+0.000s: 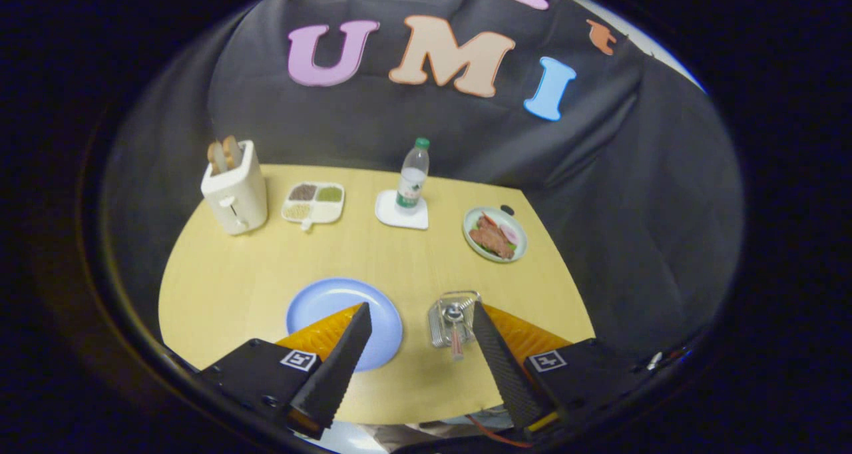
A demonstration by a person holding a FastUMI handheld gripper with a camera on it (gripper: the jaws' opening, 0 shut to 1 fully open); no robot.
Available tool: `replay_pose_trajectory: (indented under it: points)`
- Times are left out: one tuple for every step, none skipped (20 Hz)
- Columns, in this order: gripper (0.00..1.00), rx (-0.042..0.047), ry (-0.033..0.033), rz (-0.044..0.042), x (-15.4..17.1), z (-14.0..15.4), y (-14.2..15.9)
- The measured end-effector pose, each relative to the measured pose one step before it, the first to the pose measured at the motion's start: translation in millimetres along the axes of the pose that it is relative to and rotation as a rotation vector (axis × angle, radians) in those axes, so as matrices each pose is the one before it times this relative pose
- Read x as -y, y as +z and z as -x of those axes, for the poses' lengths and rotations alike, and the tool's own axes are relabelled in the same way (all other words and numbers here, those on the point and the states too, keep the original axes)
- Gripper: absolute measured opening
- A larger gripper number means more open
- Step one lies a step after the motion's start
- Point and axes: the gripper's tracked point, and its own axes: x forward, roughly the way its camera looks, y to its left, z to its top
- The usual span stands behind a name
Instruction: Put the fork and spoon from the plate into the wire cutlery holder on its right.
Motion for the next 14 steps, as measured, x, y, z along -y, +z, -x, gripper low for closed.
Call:
replay_pose_trajectory:
  points:
    - [0.99,0.06031,0.02227,-0.03655,-2.85,3.48,5.95]
    - [0.99,0.06050,0.01956,-0.03644,-1.58,1.46,7.93]
    - [0.98,0.06142,0.01528,-0.03349,-1.23,3.74,9.19]
    - [0.98,0.06025,0.01562,-0.02413,-0.09,3.63,9.78]
    - [0.98,0.05520,0.01639,-0.01059,1.03,1.37,10.18]
    - [0.98,0.05046,0.01472,-0.00020,0.10,5.26,7.50]
    - [0.98,0.04827,0.00943,0.00582,1.14,6.17,7.45]
    - [0.98,0.04939,0.00956,0.00773,1.01,8.79,5.57]
    - [0.98,0.05015,0.01157,0.00568,-1.14,5.92,7.17]
    - [0.98,0.04429,0.00702,0.00473,-1.84,6.54,5.12]
    - [0.98,0.02857,-0.00139,0.00900,0.38,4.50,3.78]
    - [0.98,0.01116,-0.00591,0.00984,2.29,6.12,-0.88]
    - [0.98,0.00567,0.00368,0.00719,0.70,4.49,-0.65]
    - [0.98,0.00120,0.00506,0.00013,-1.33,1.02,-1.22]
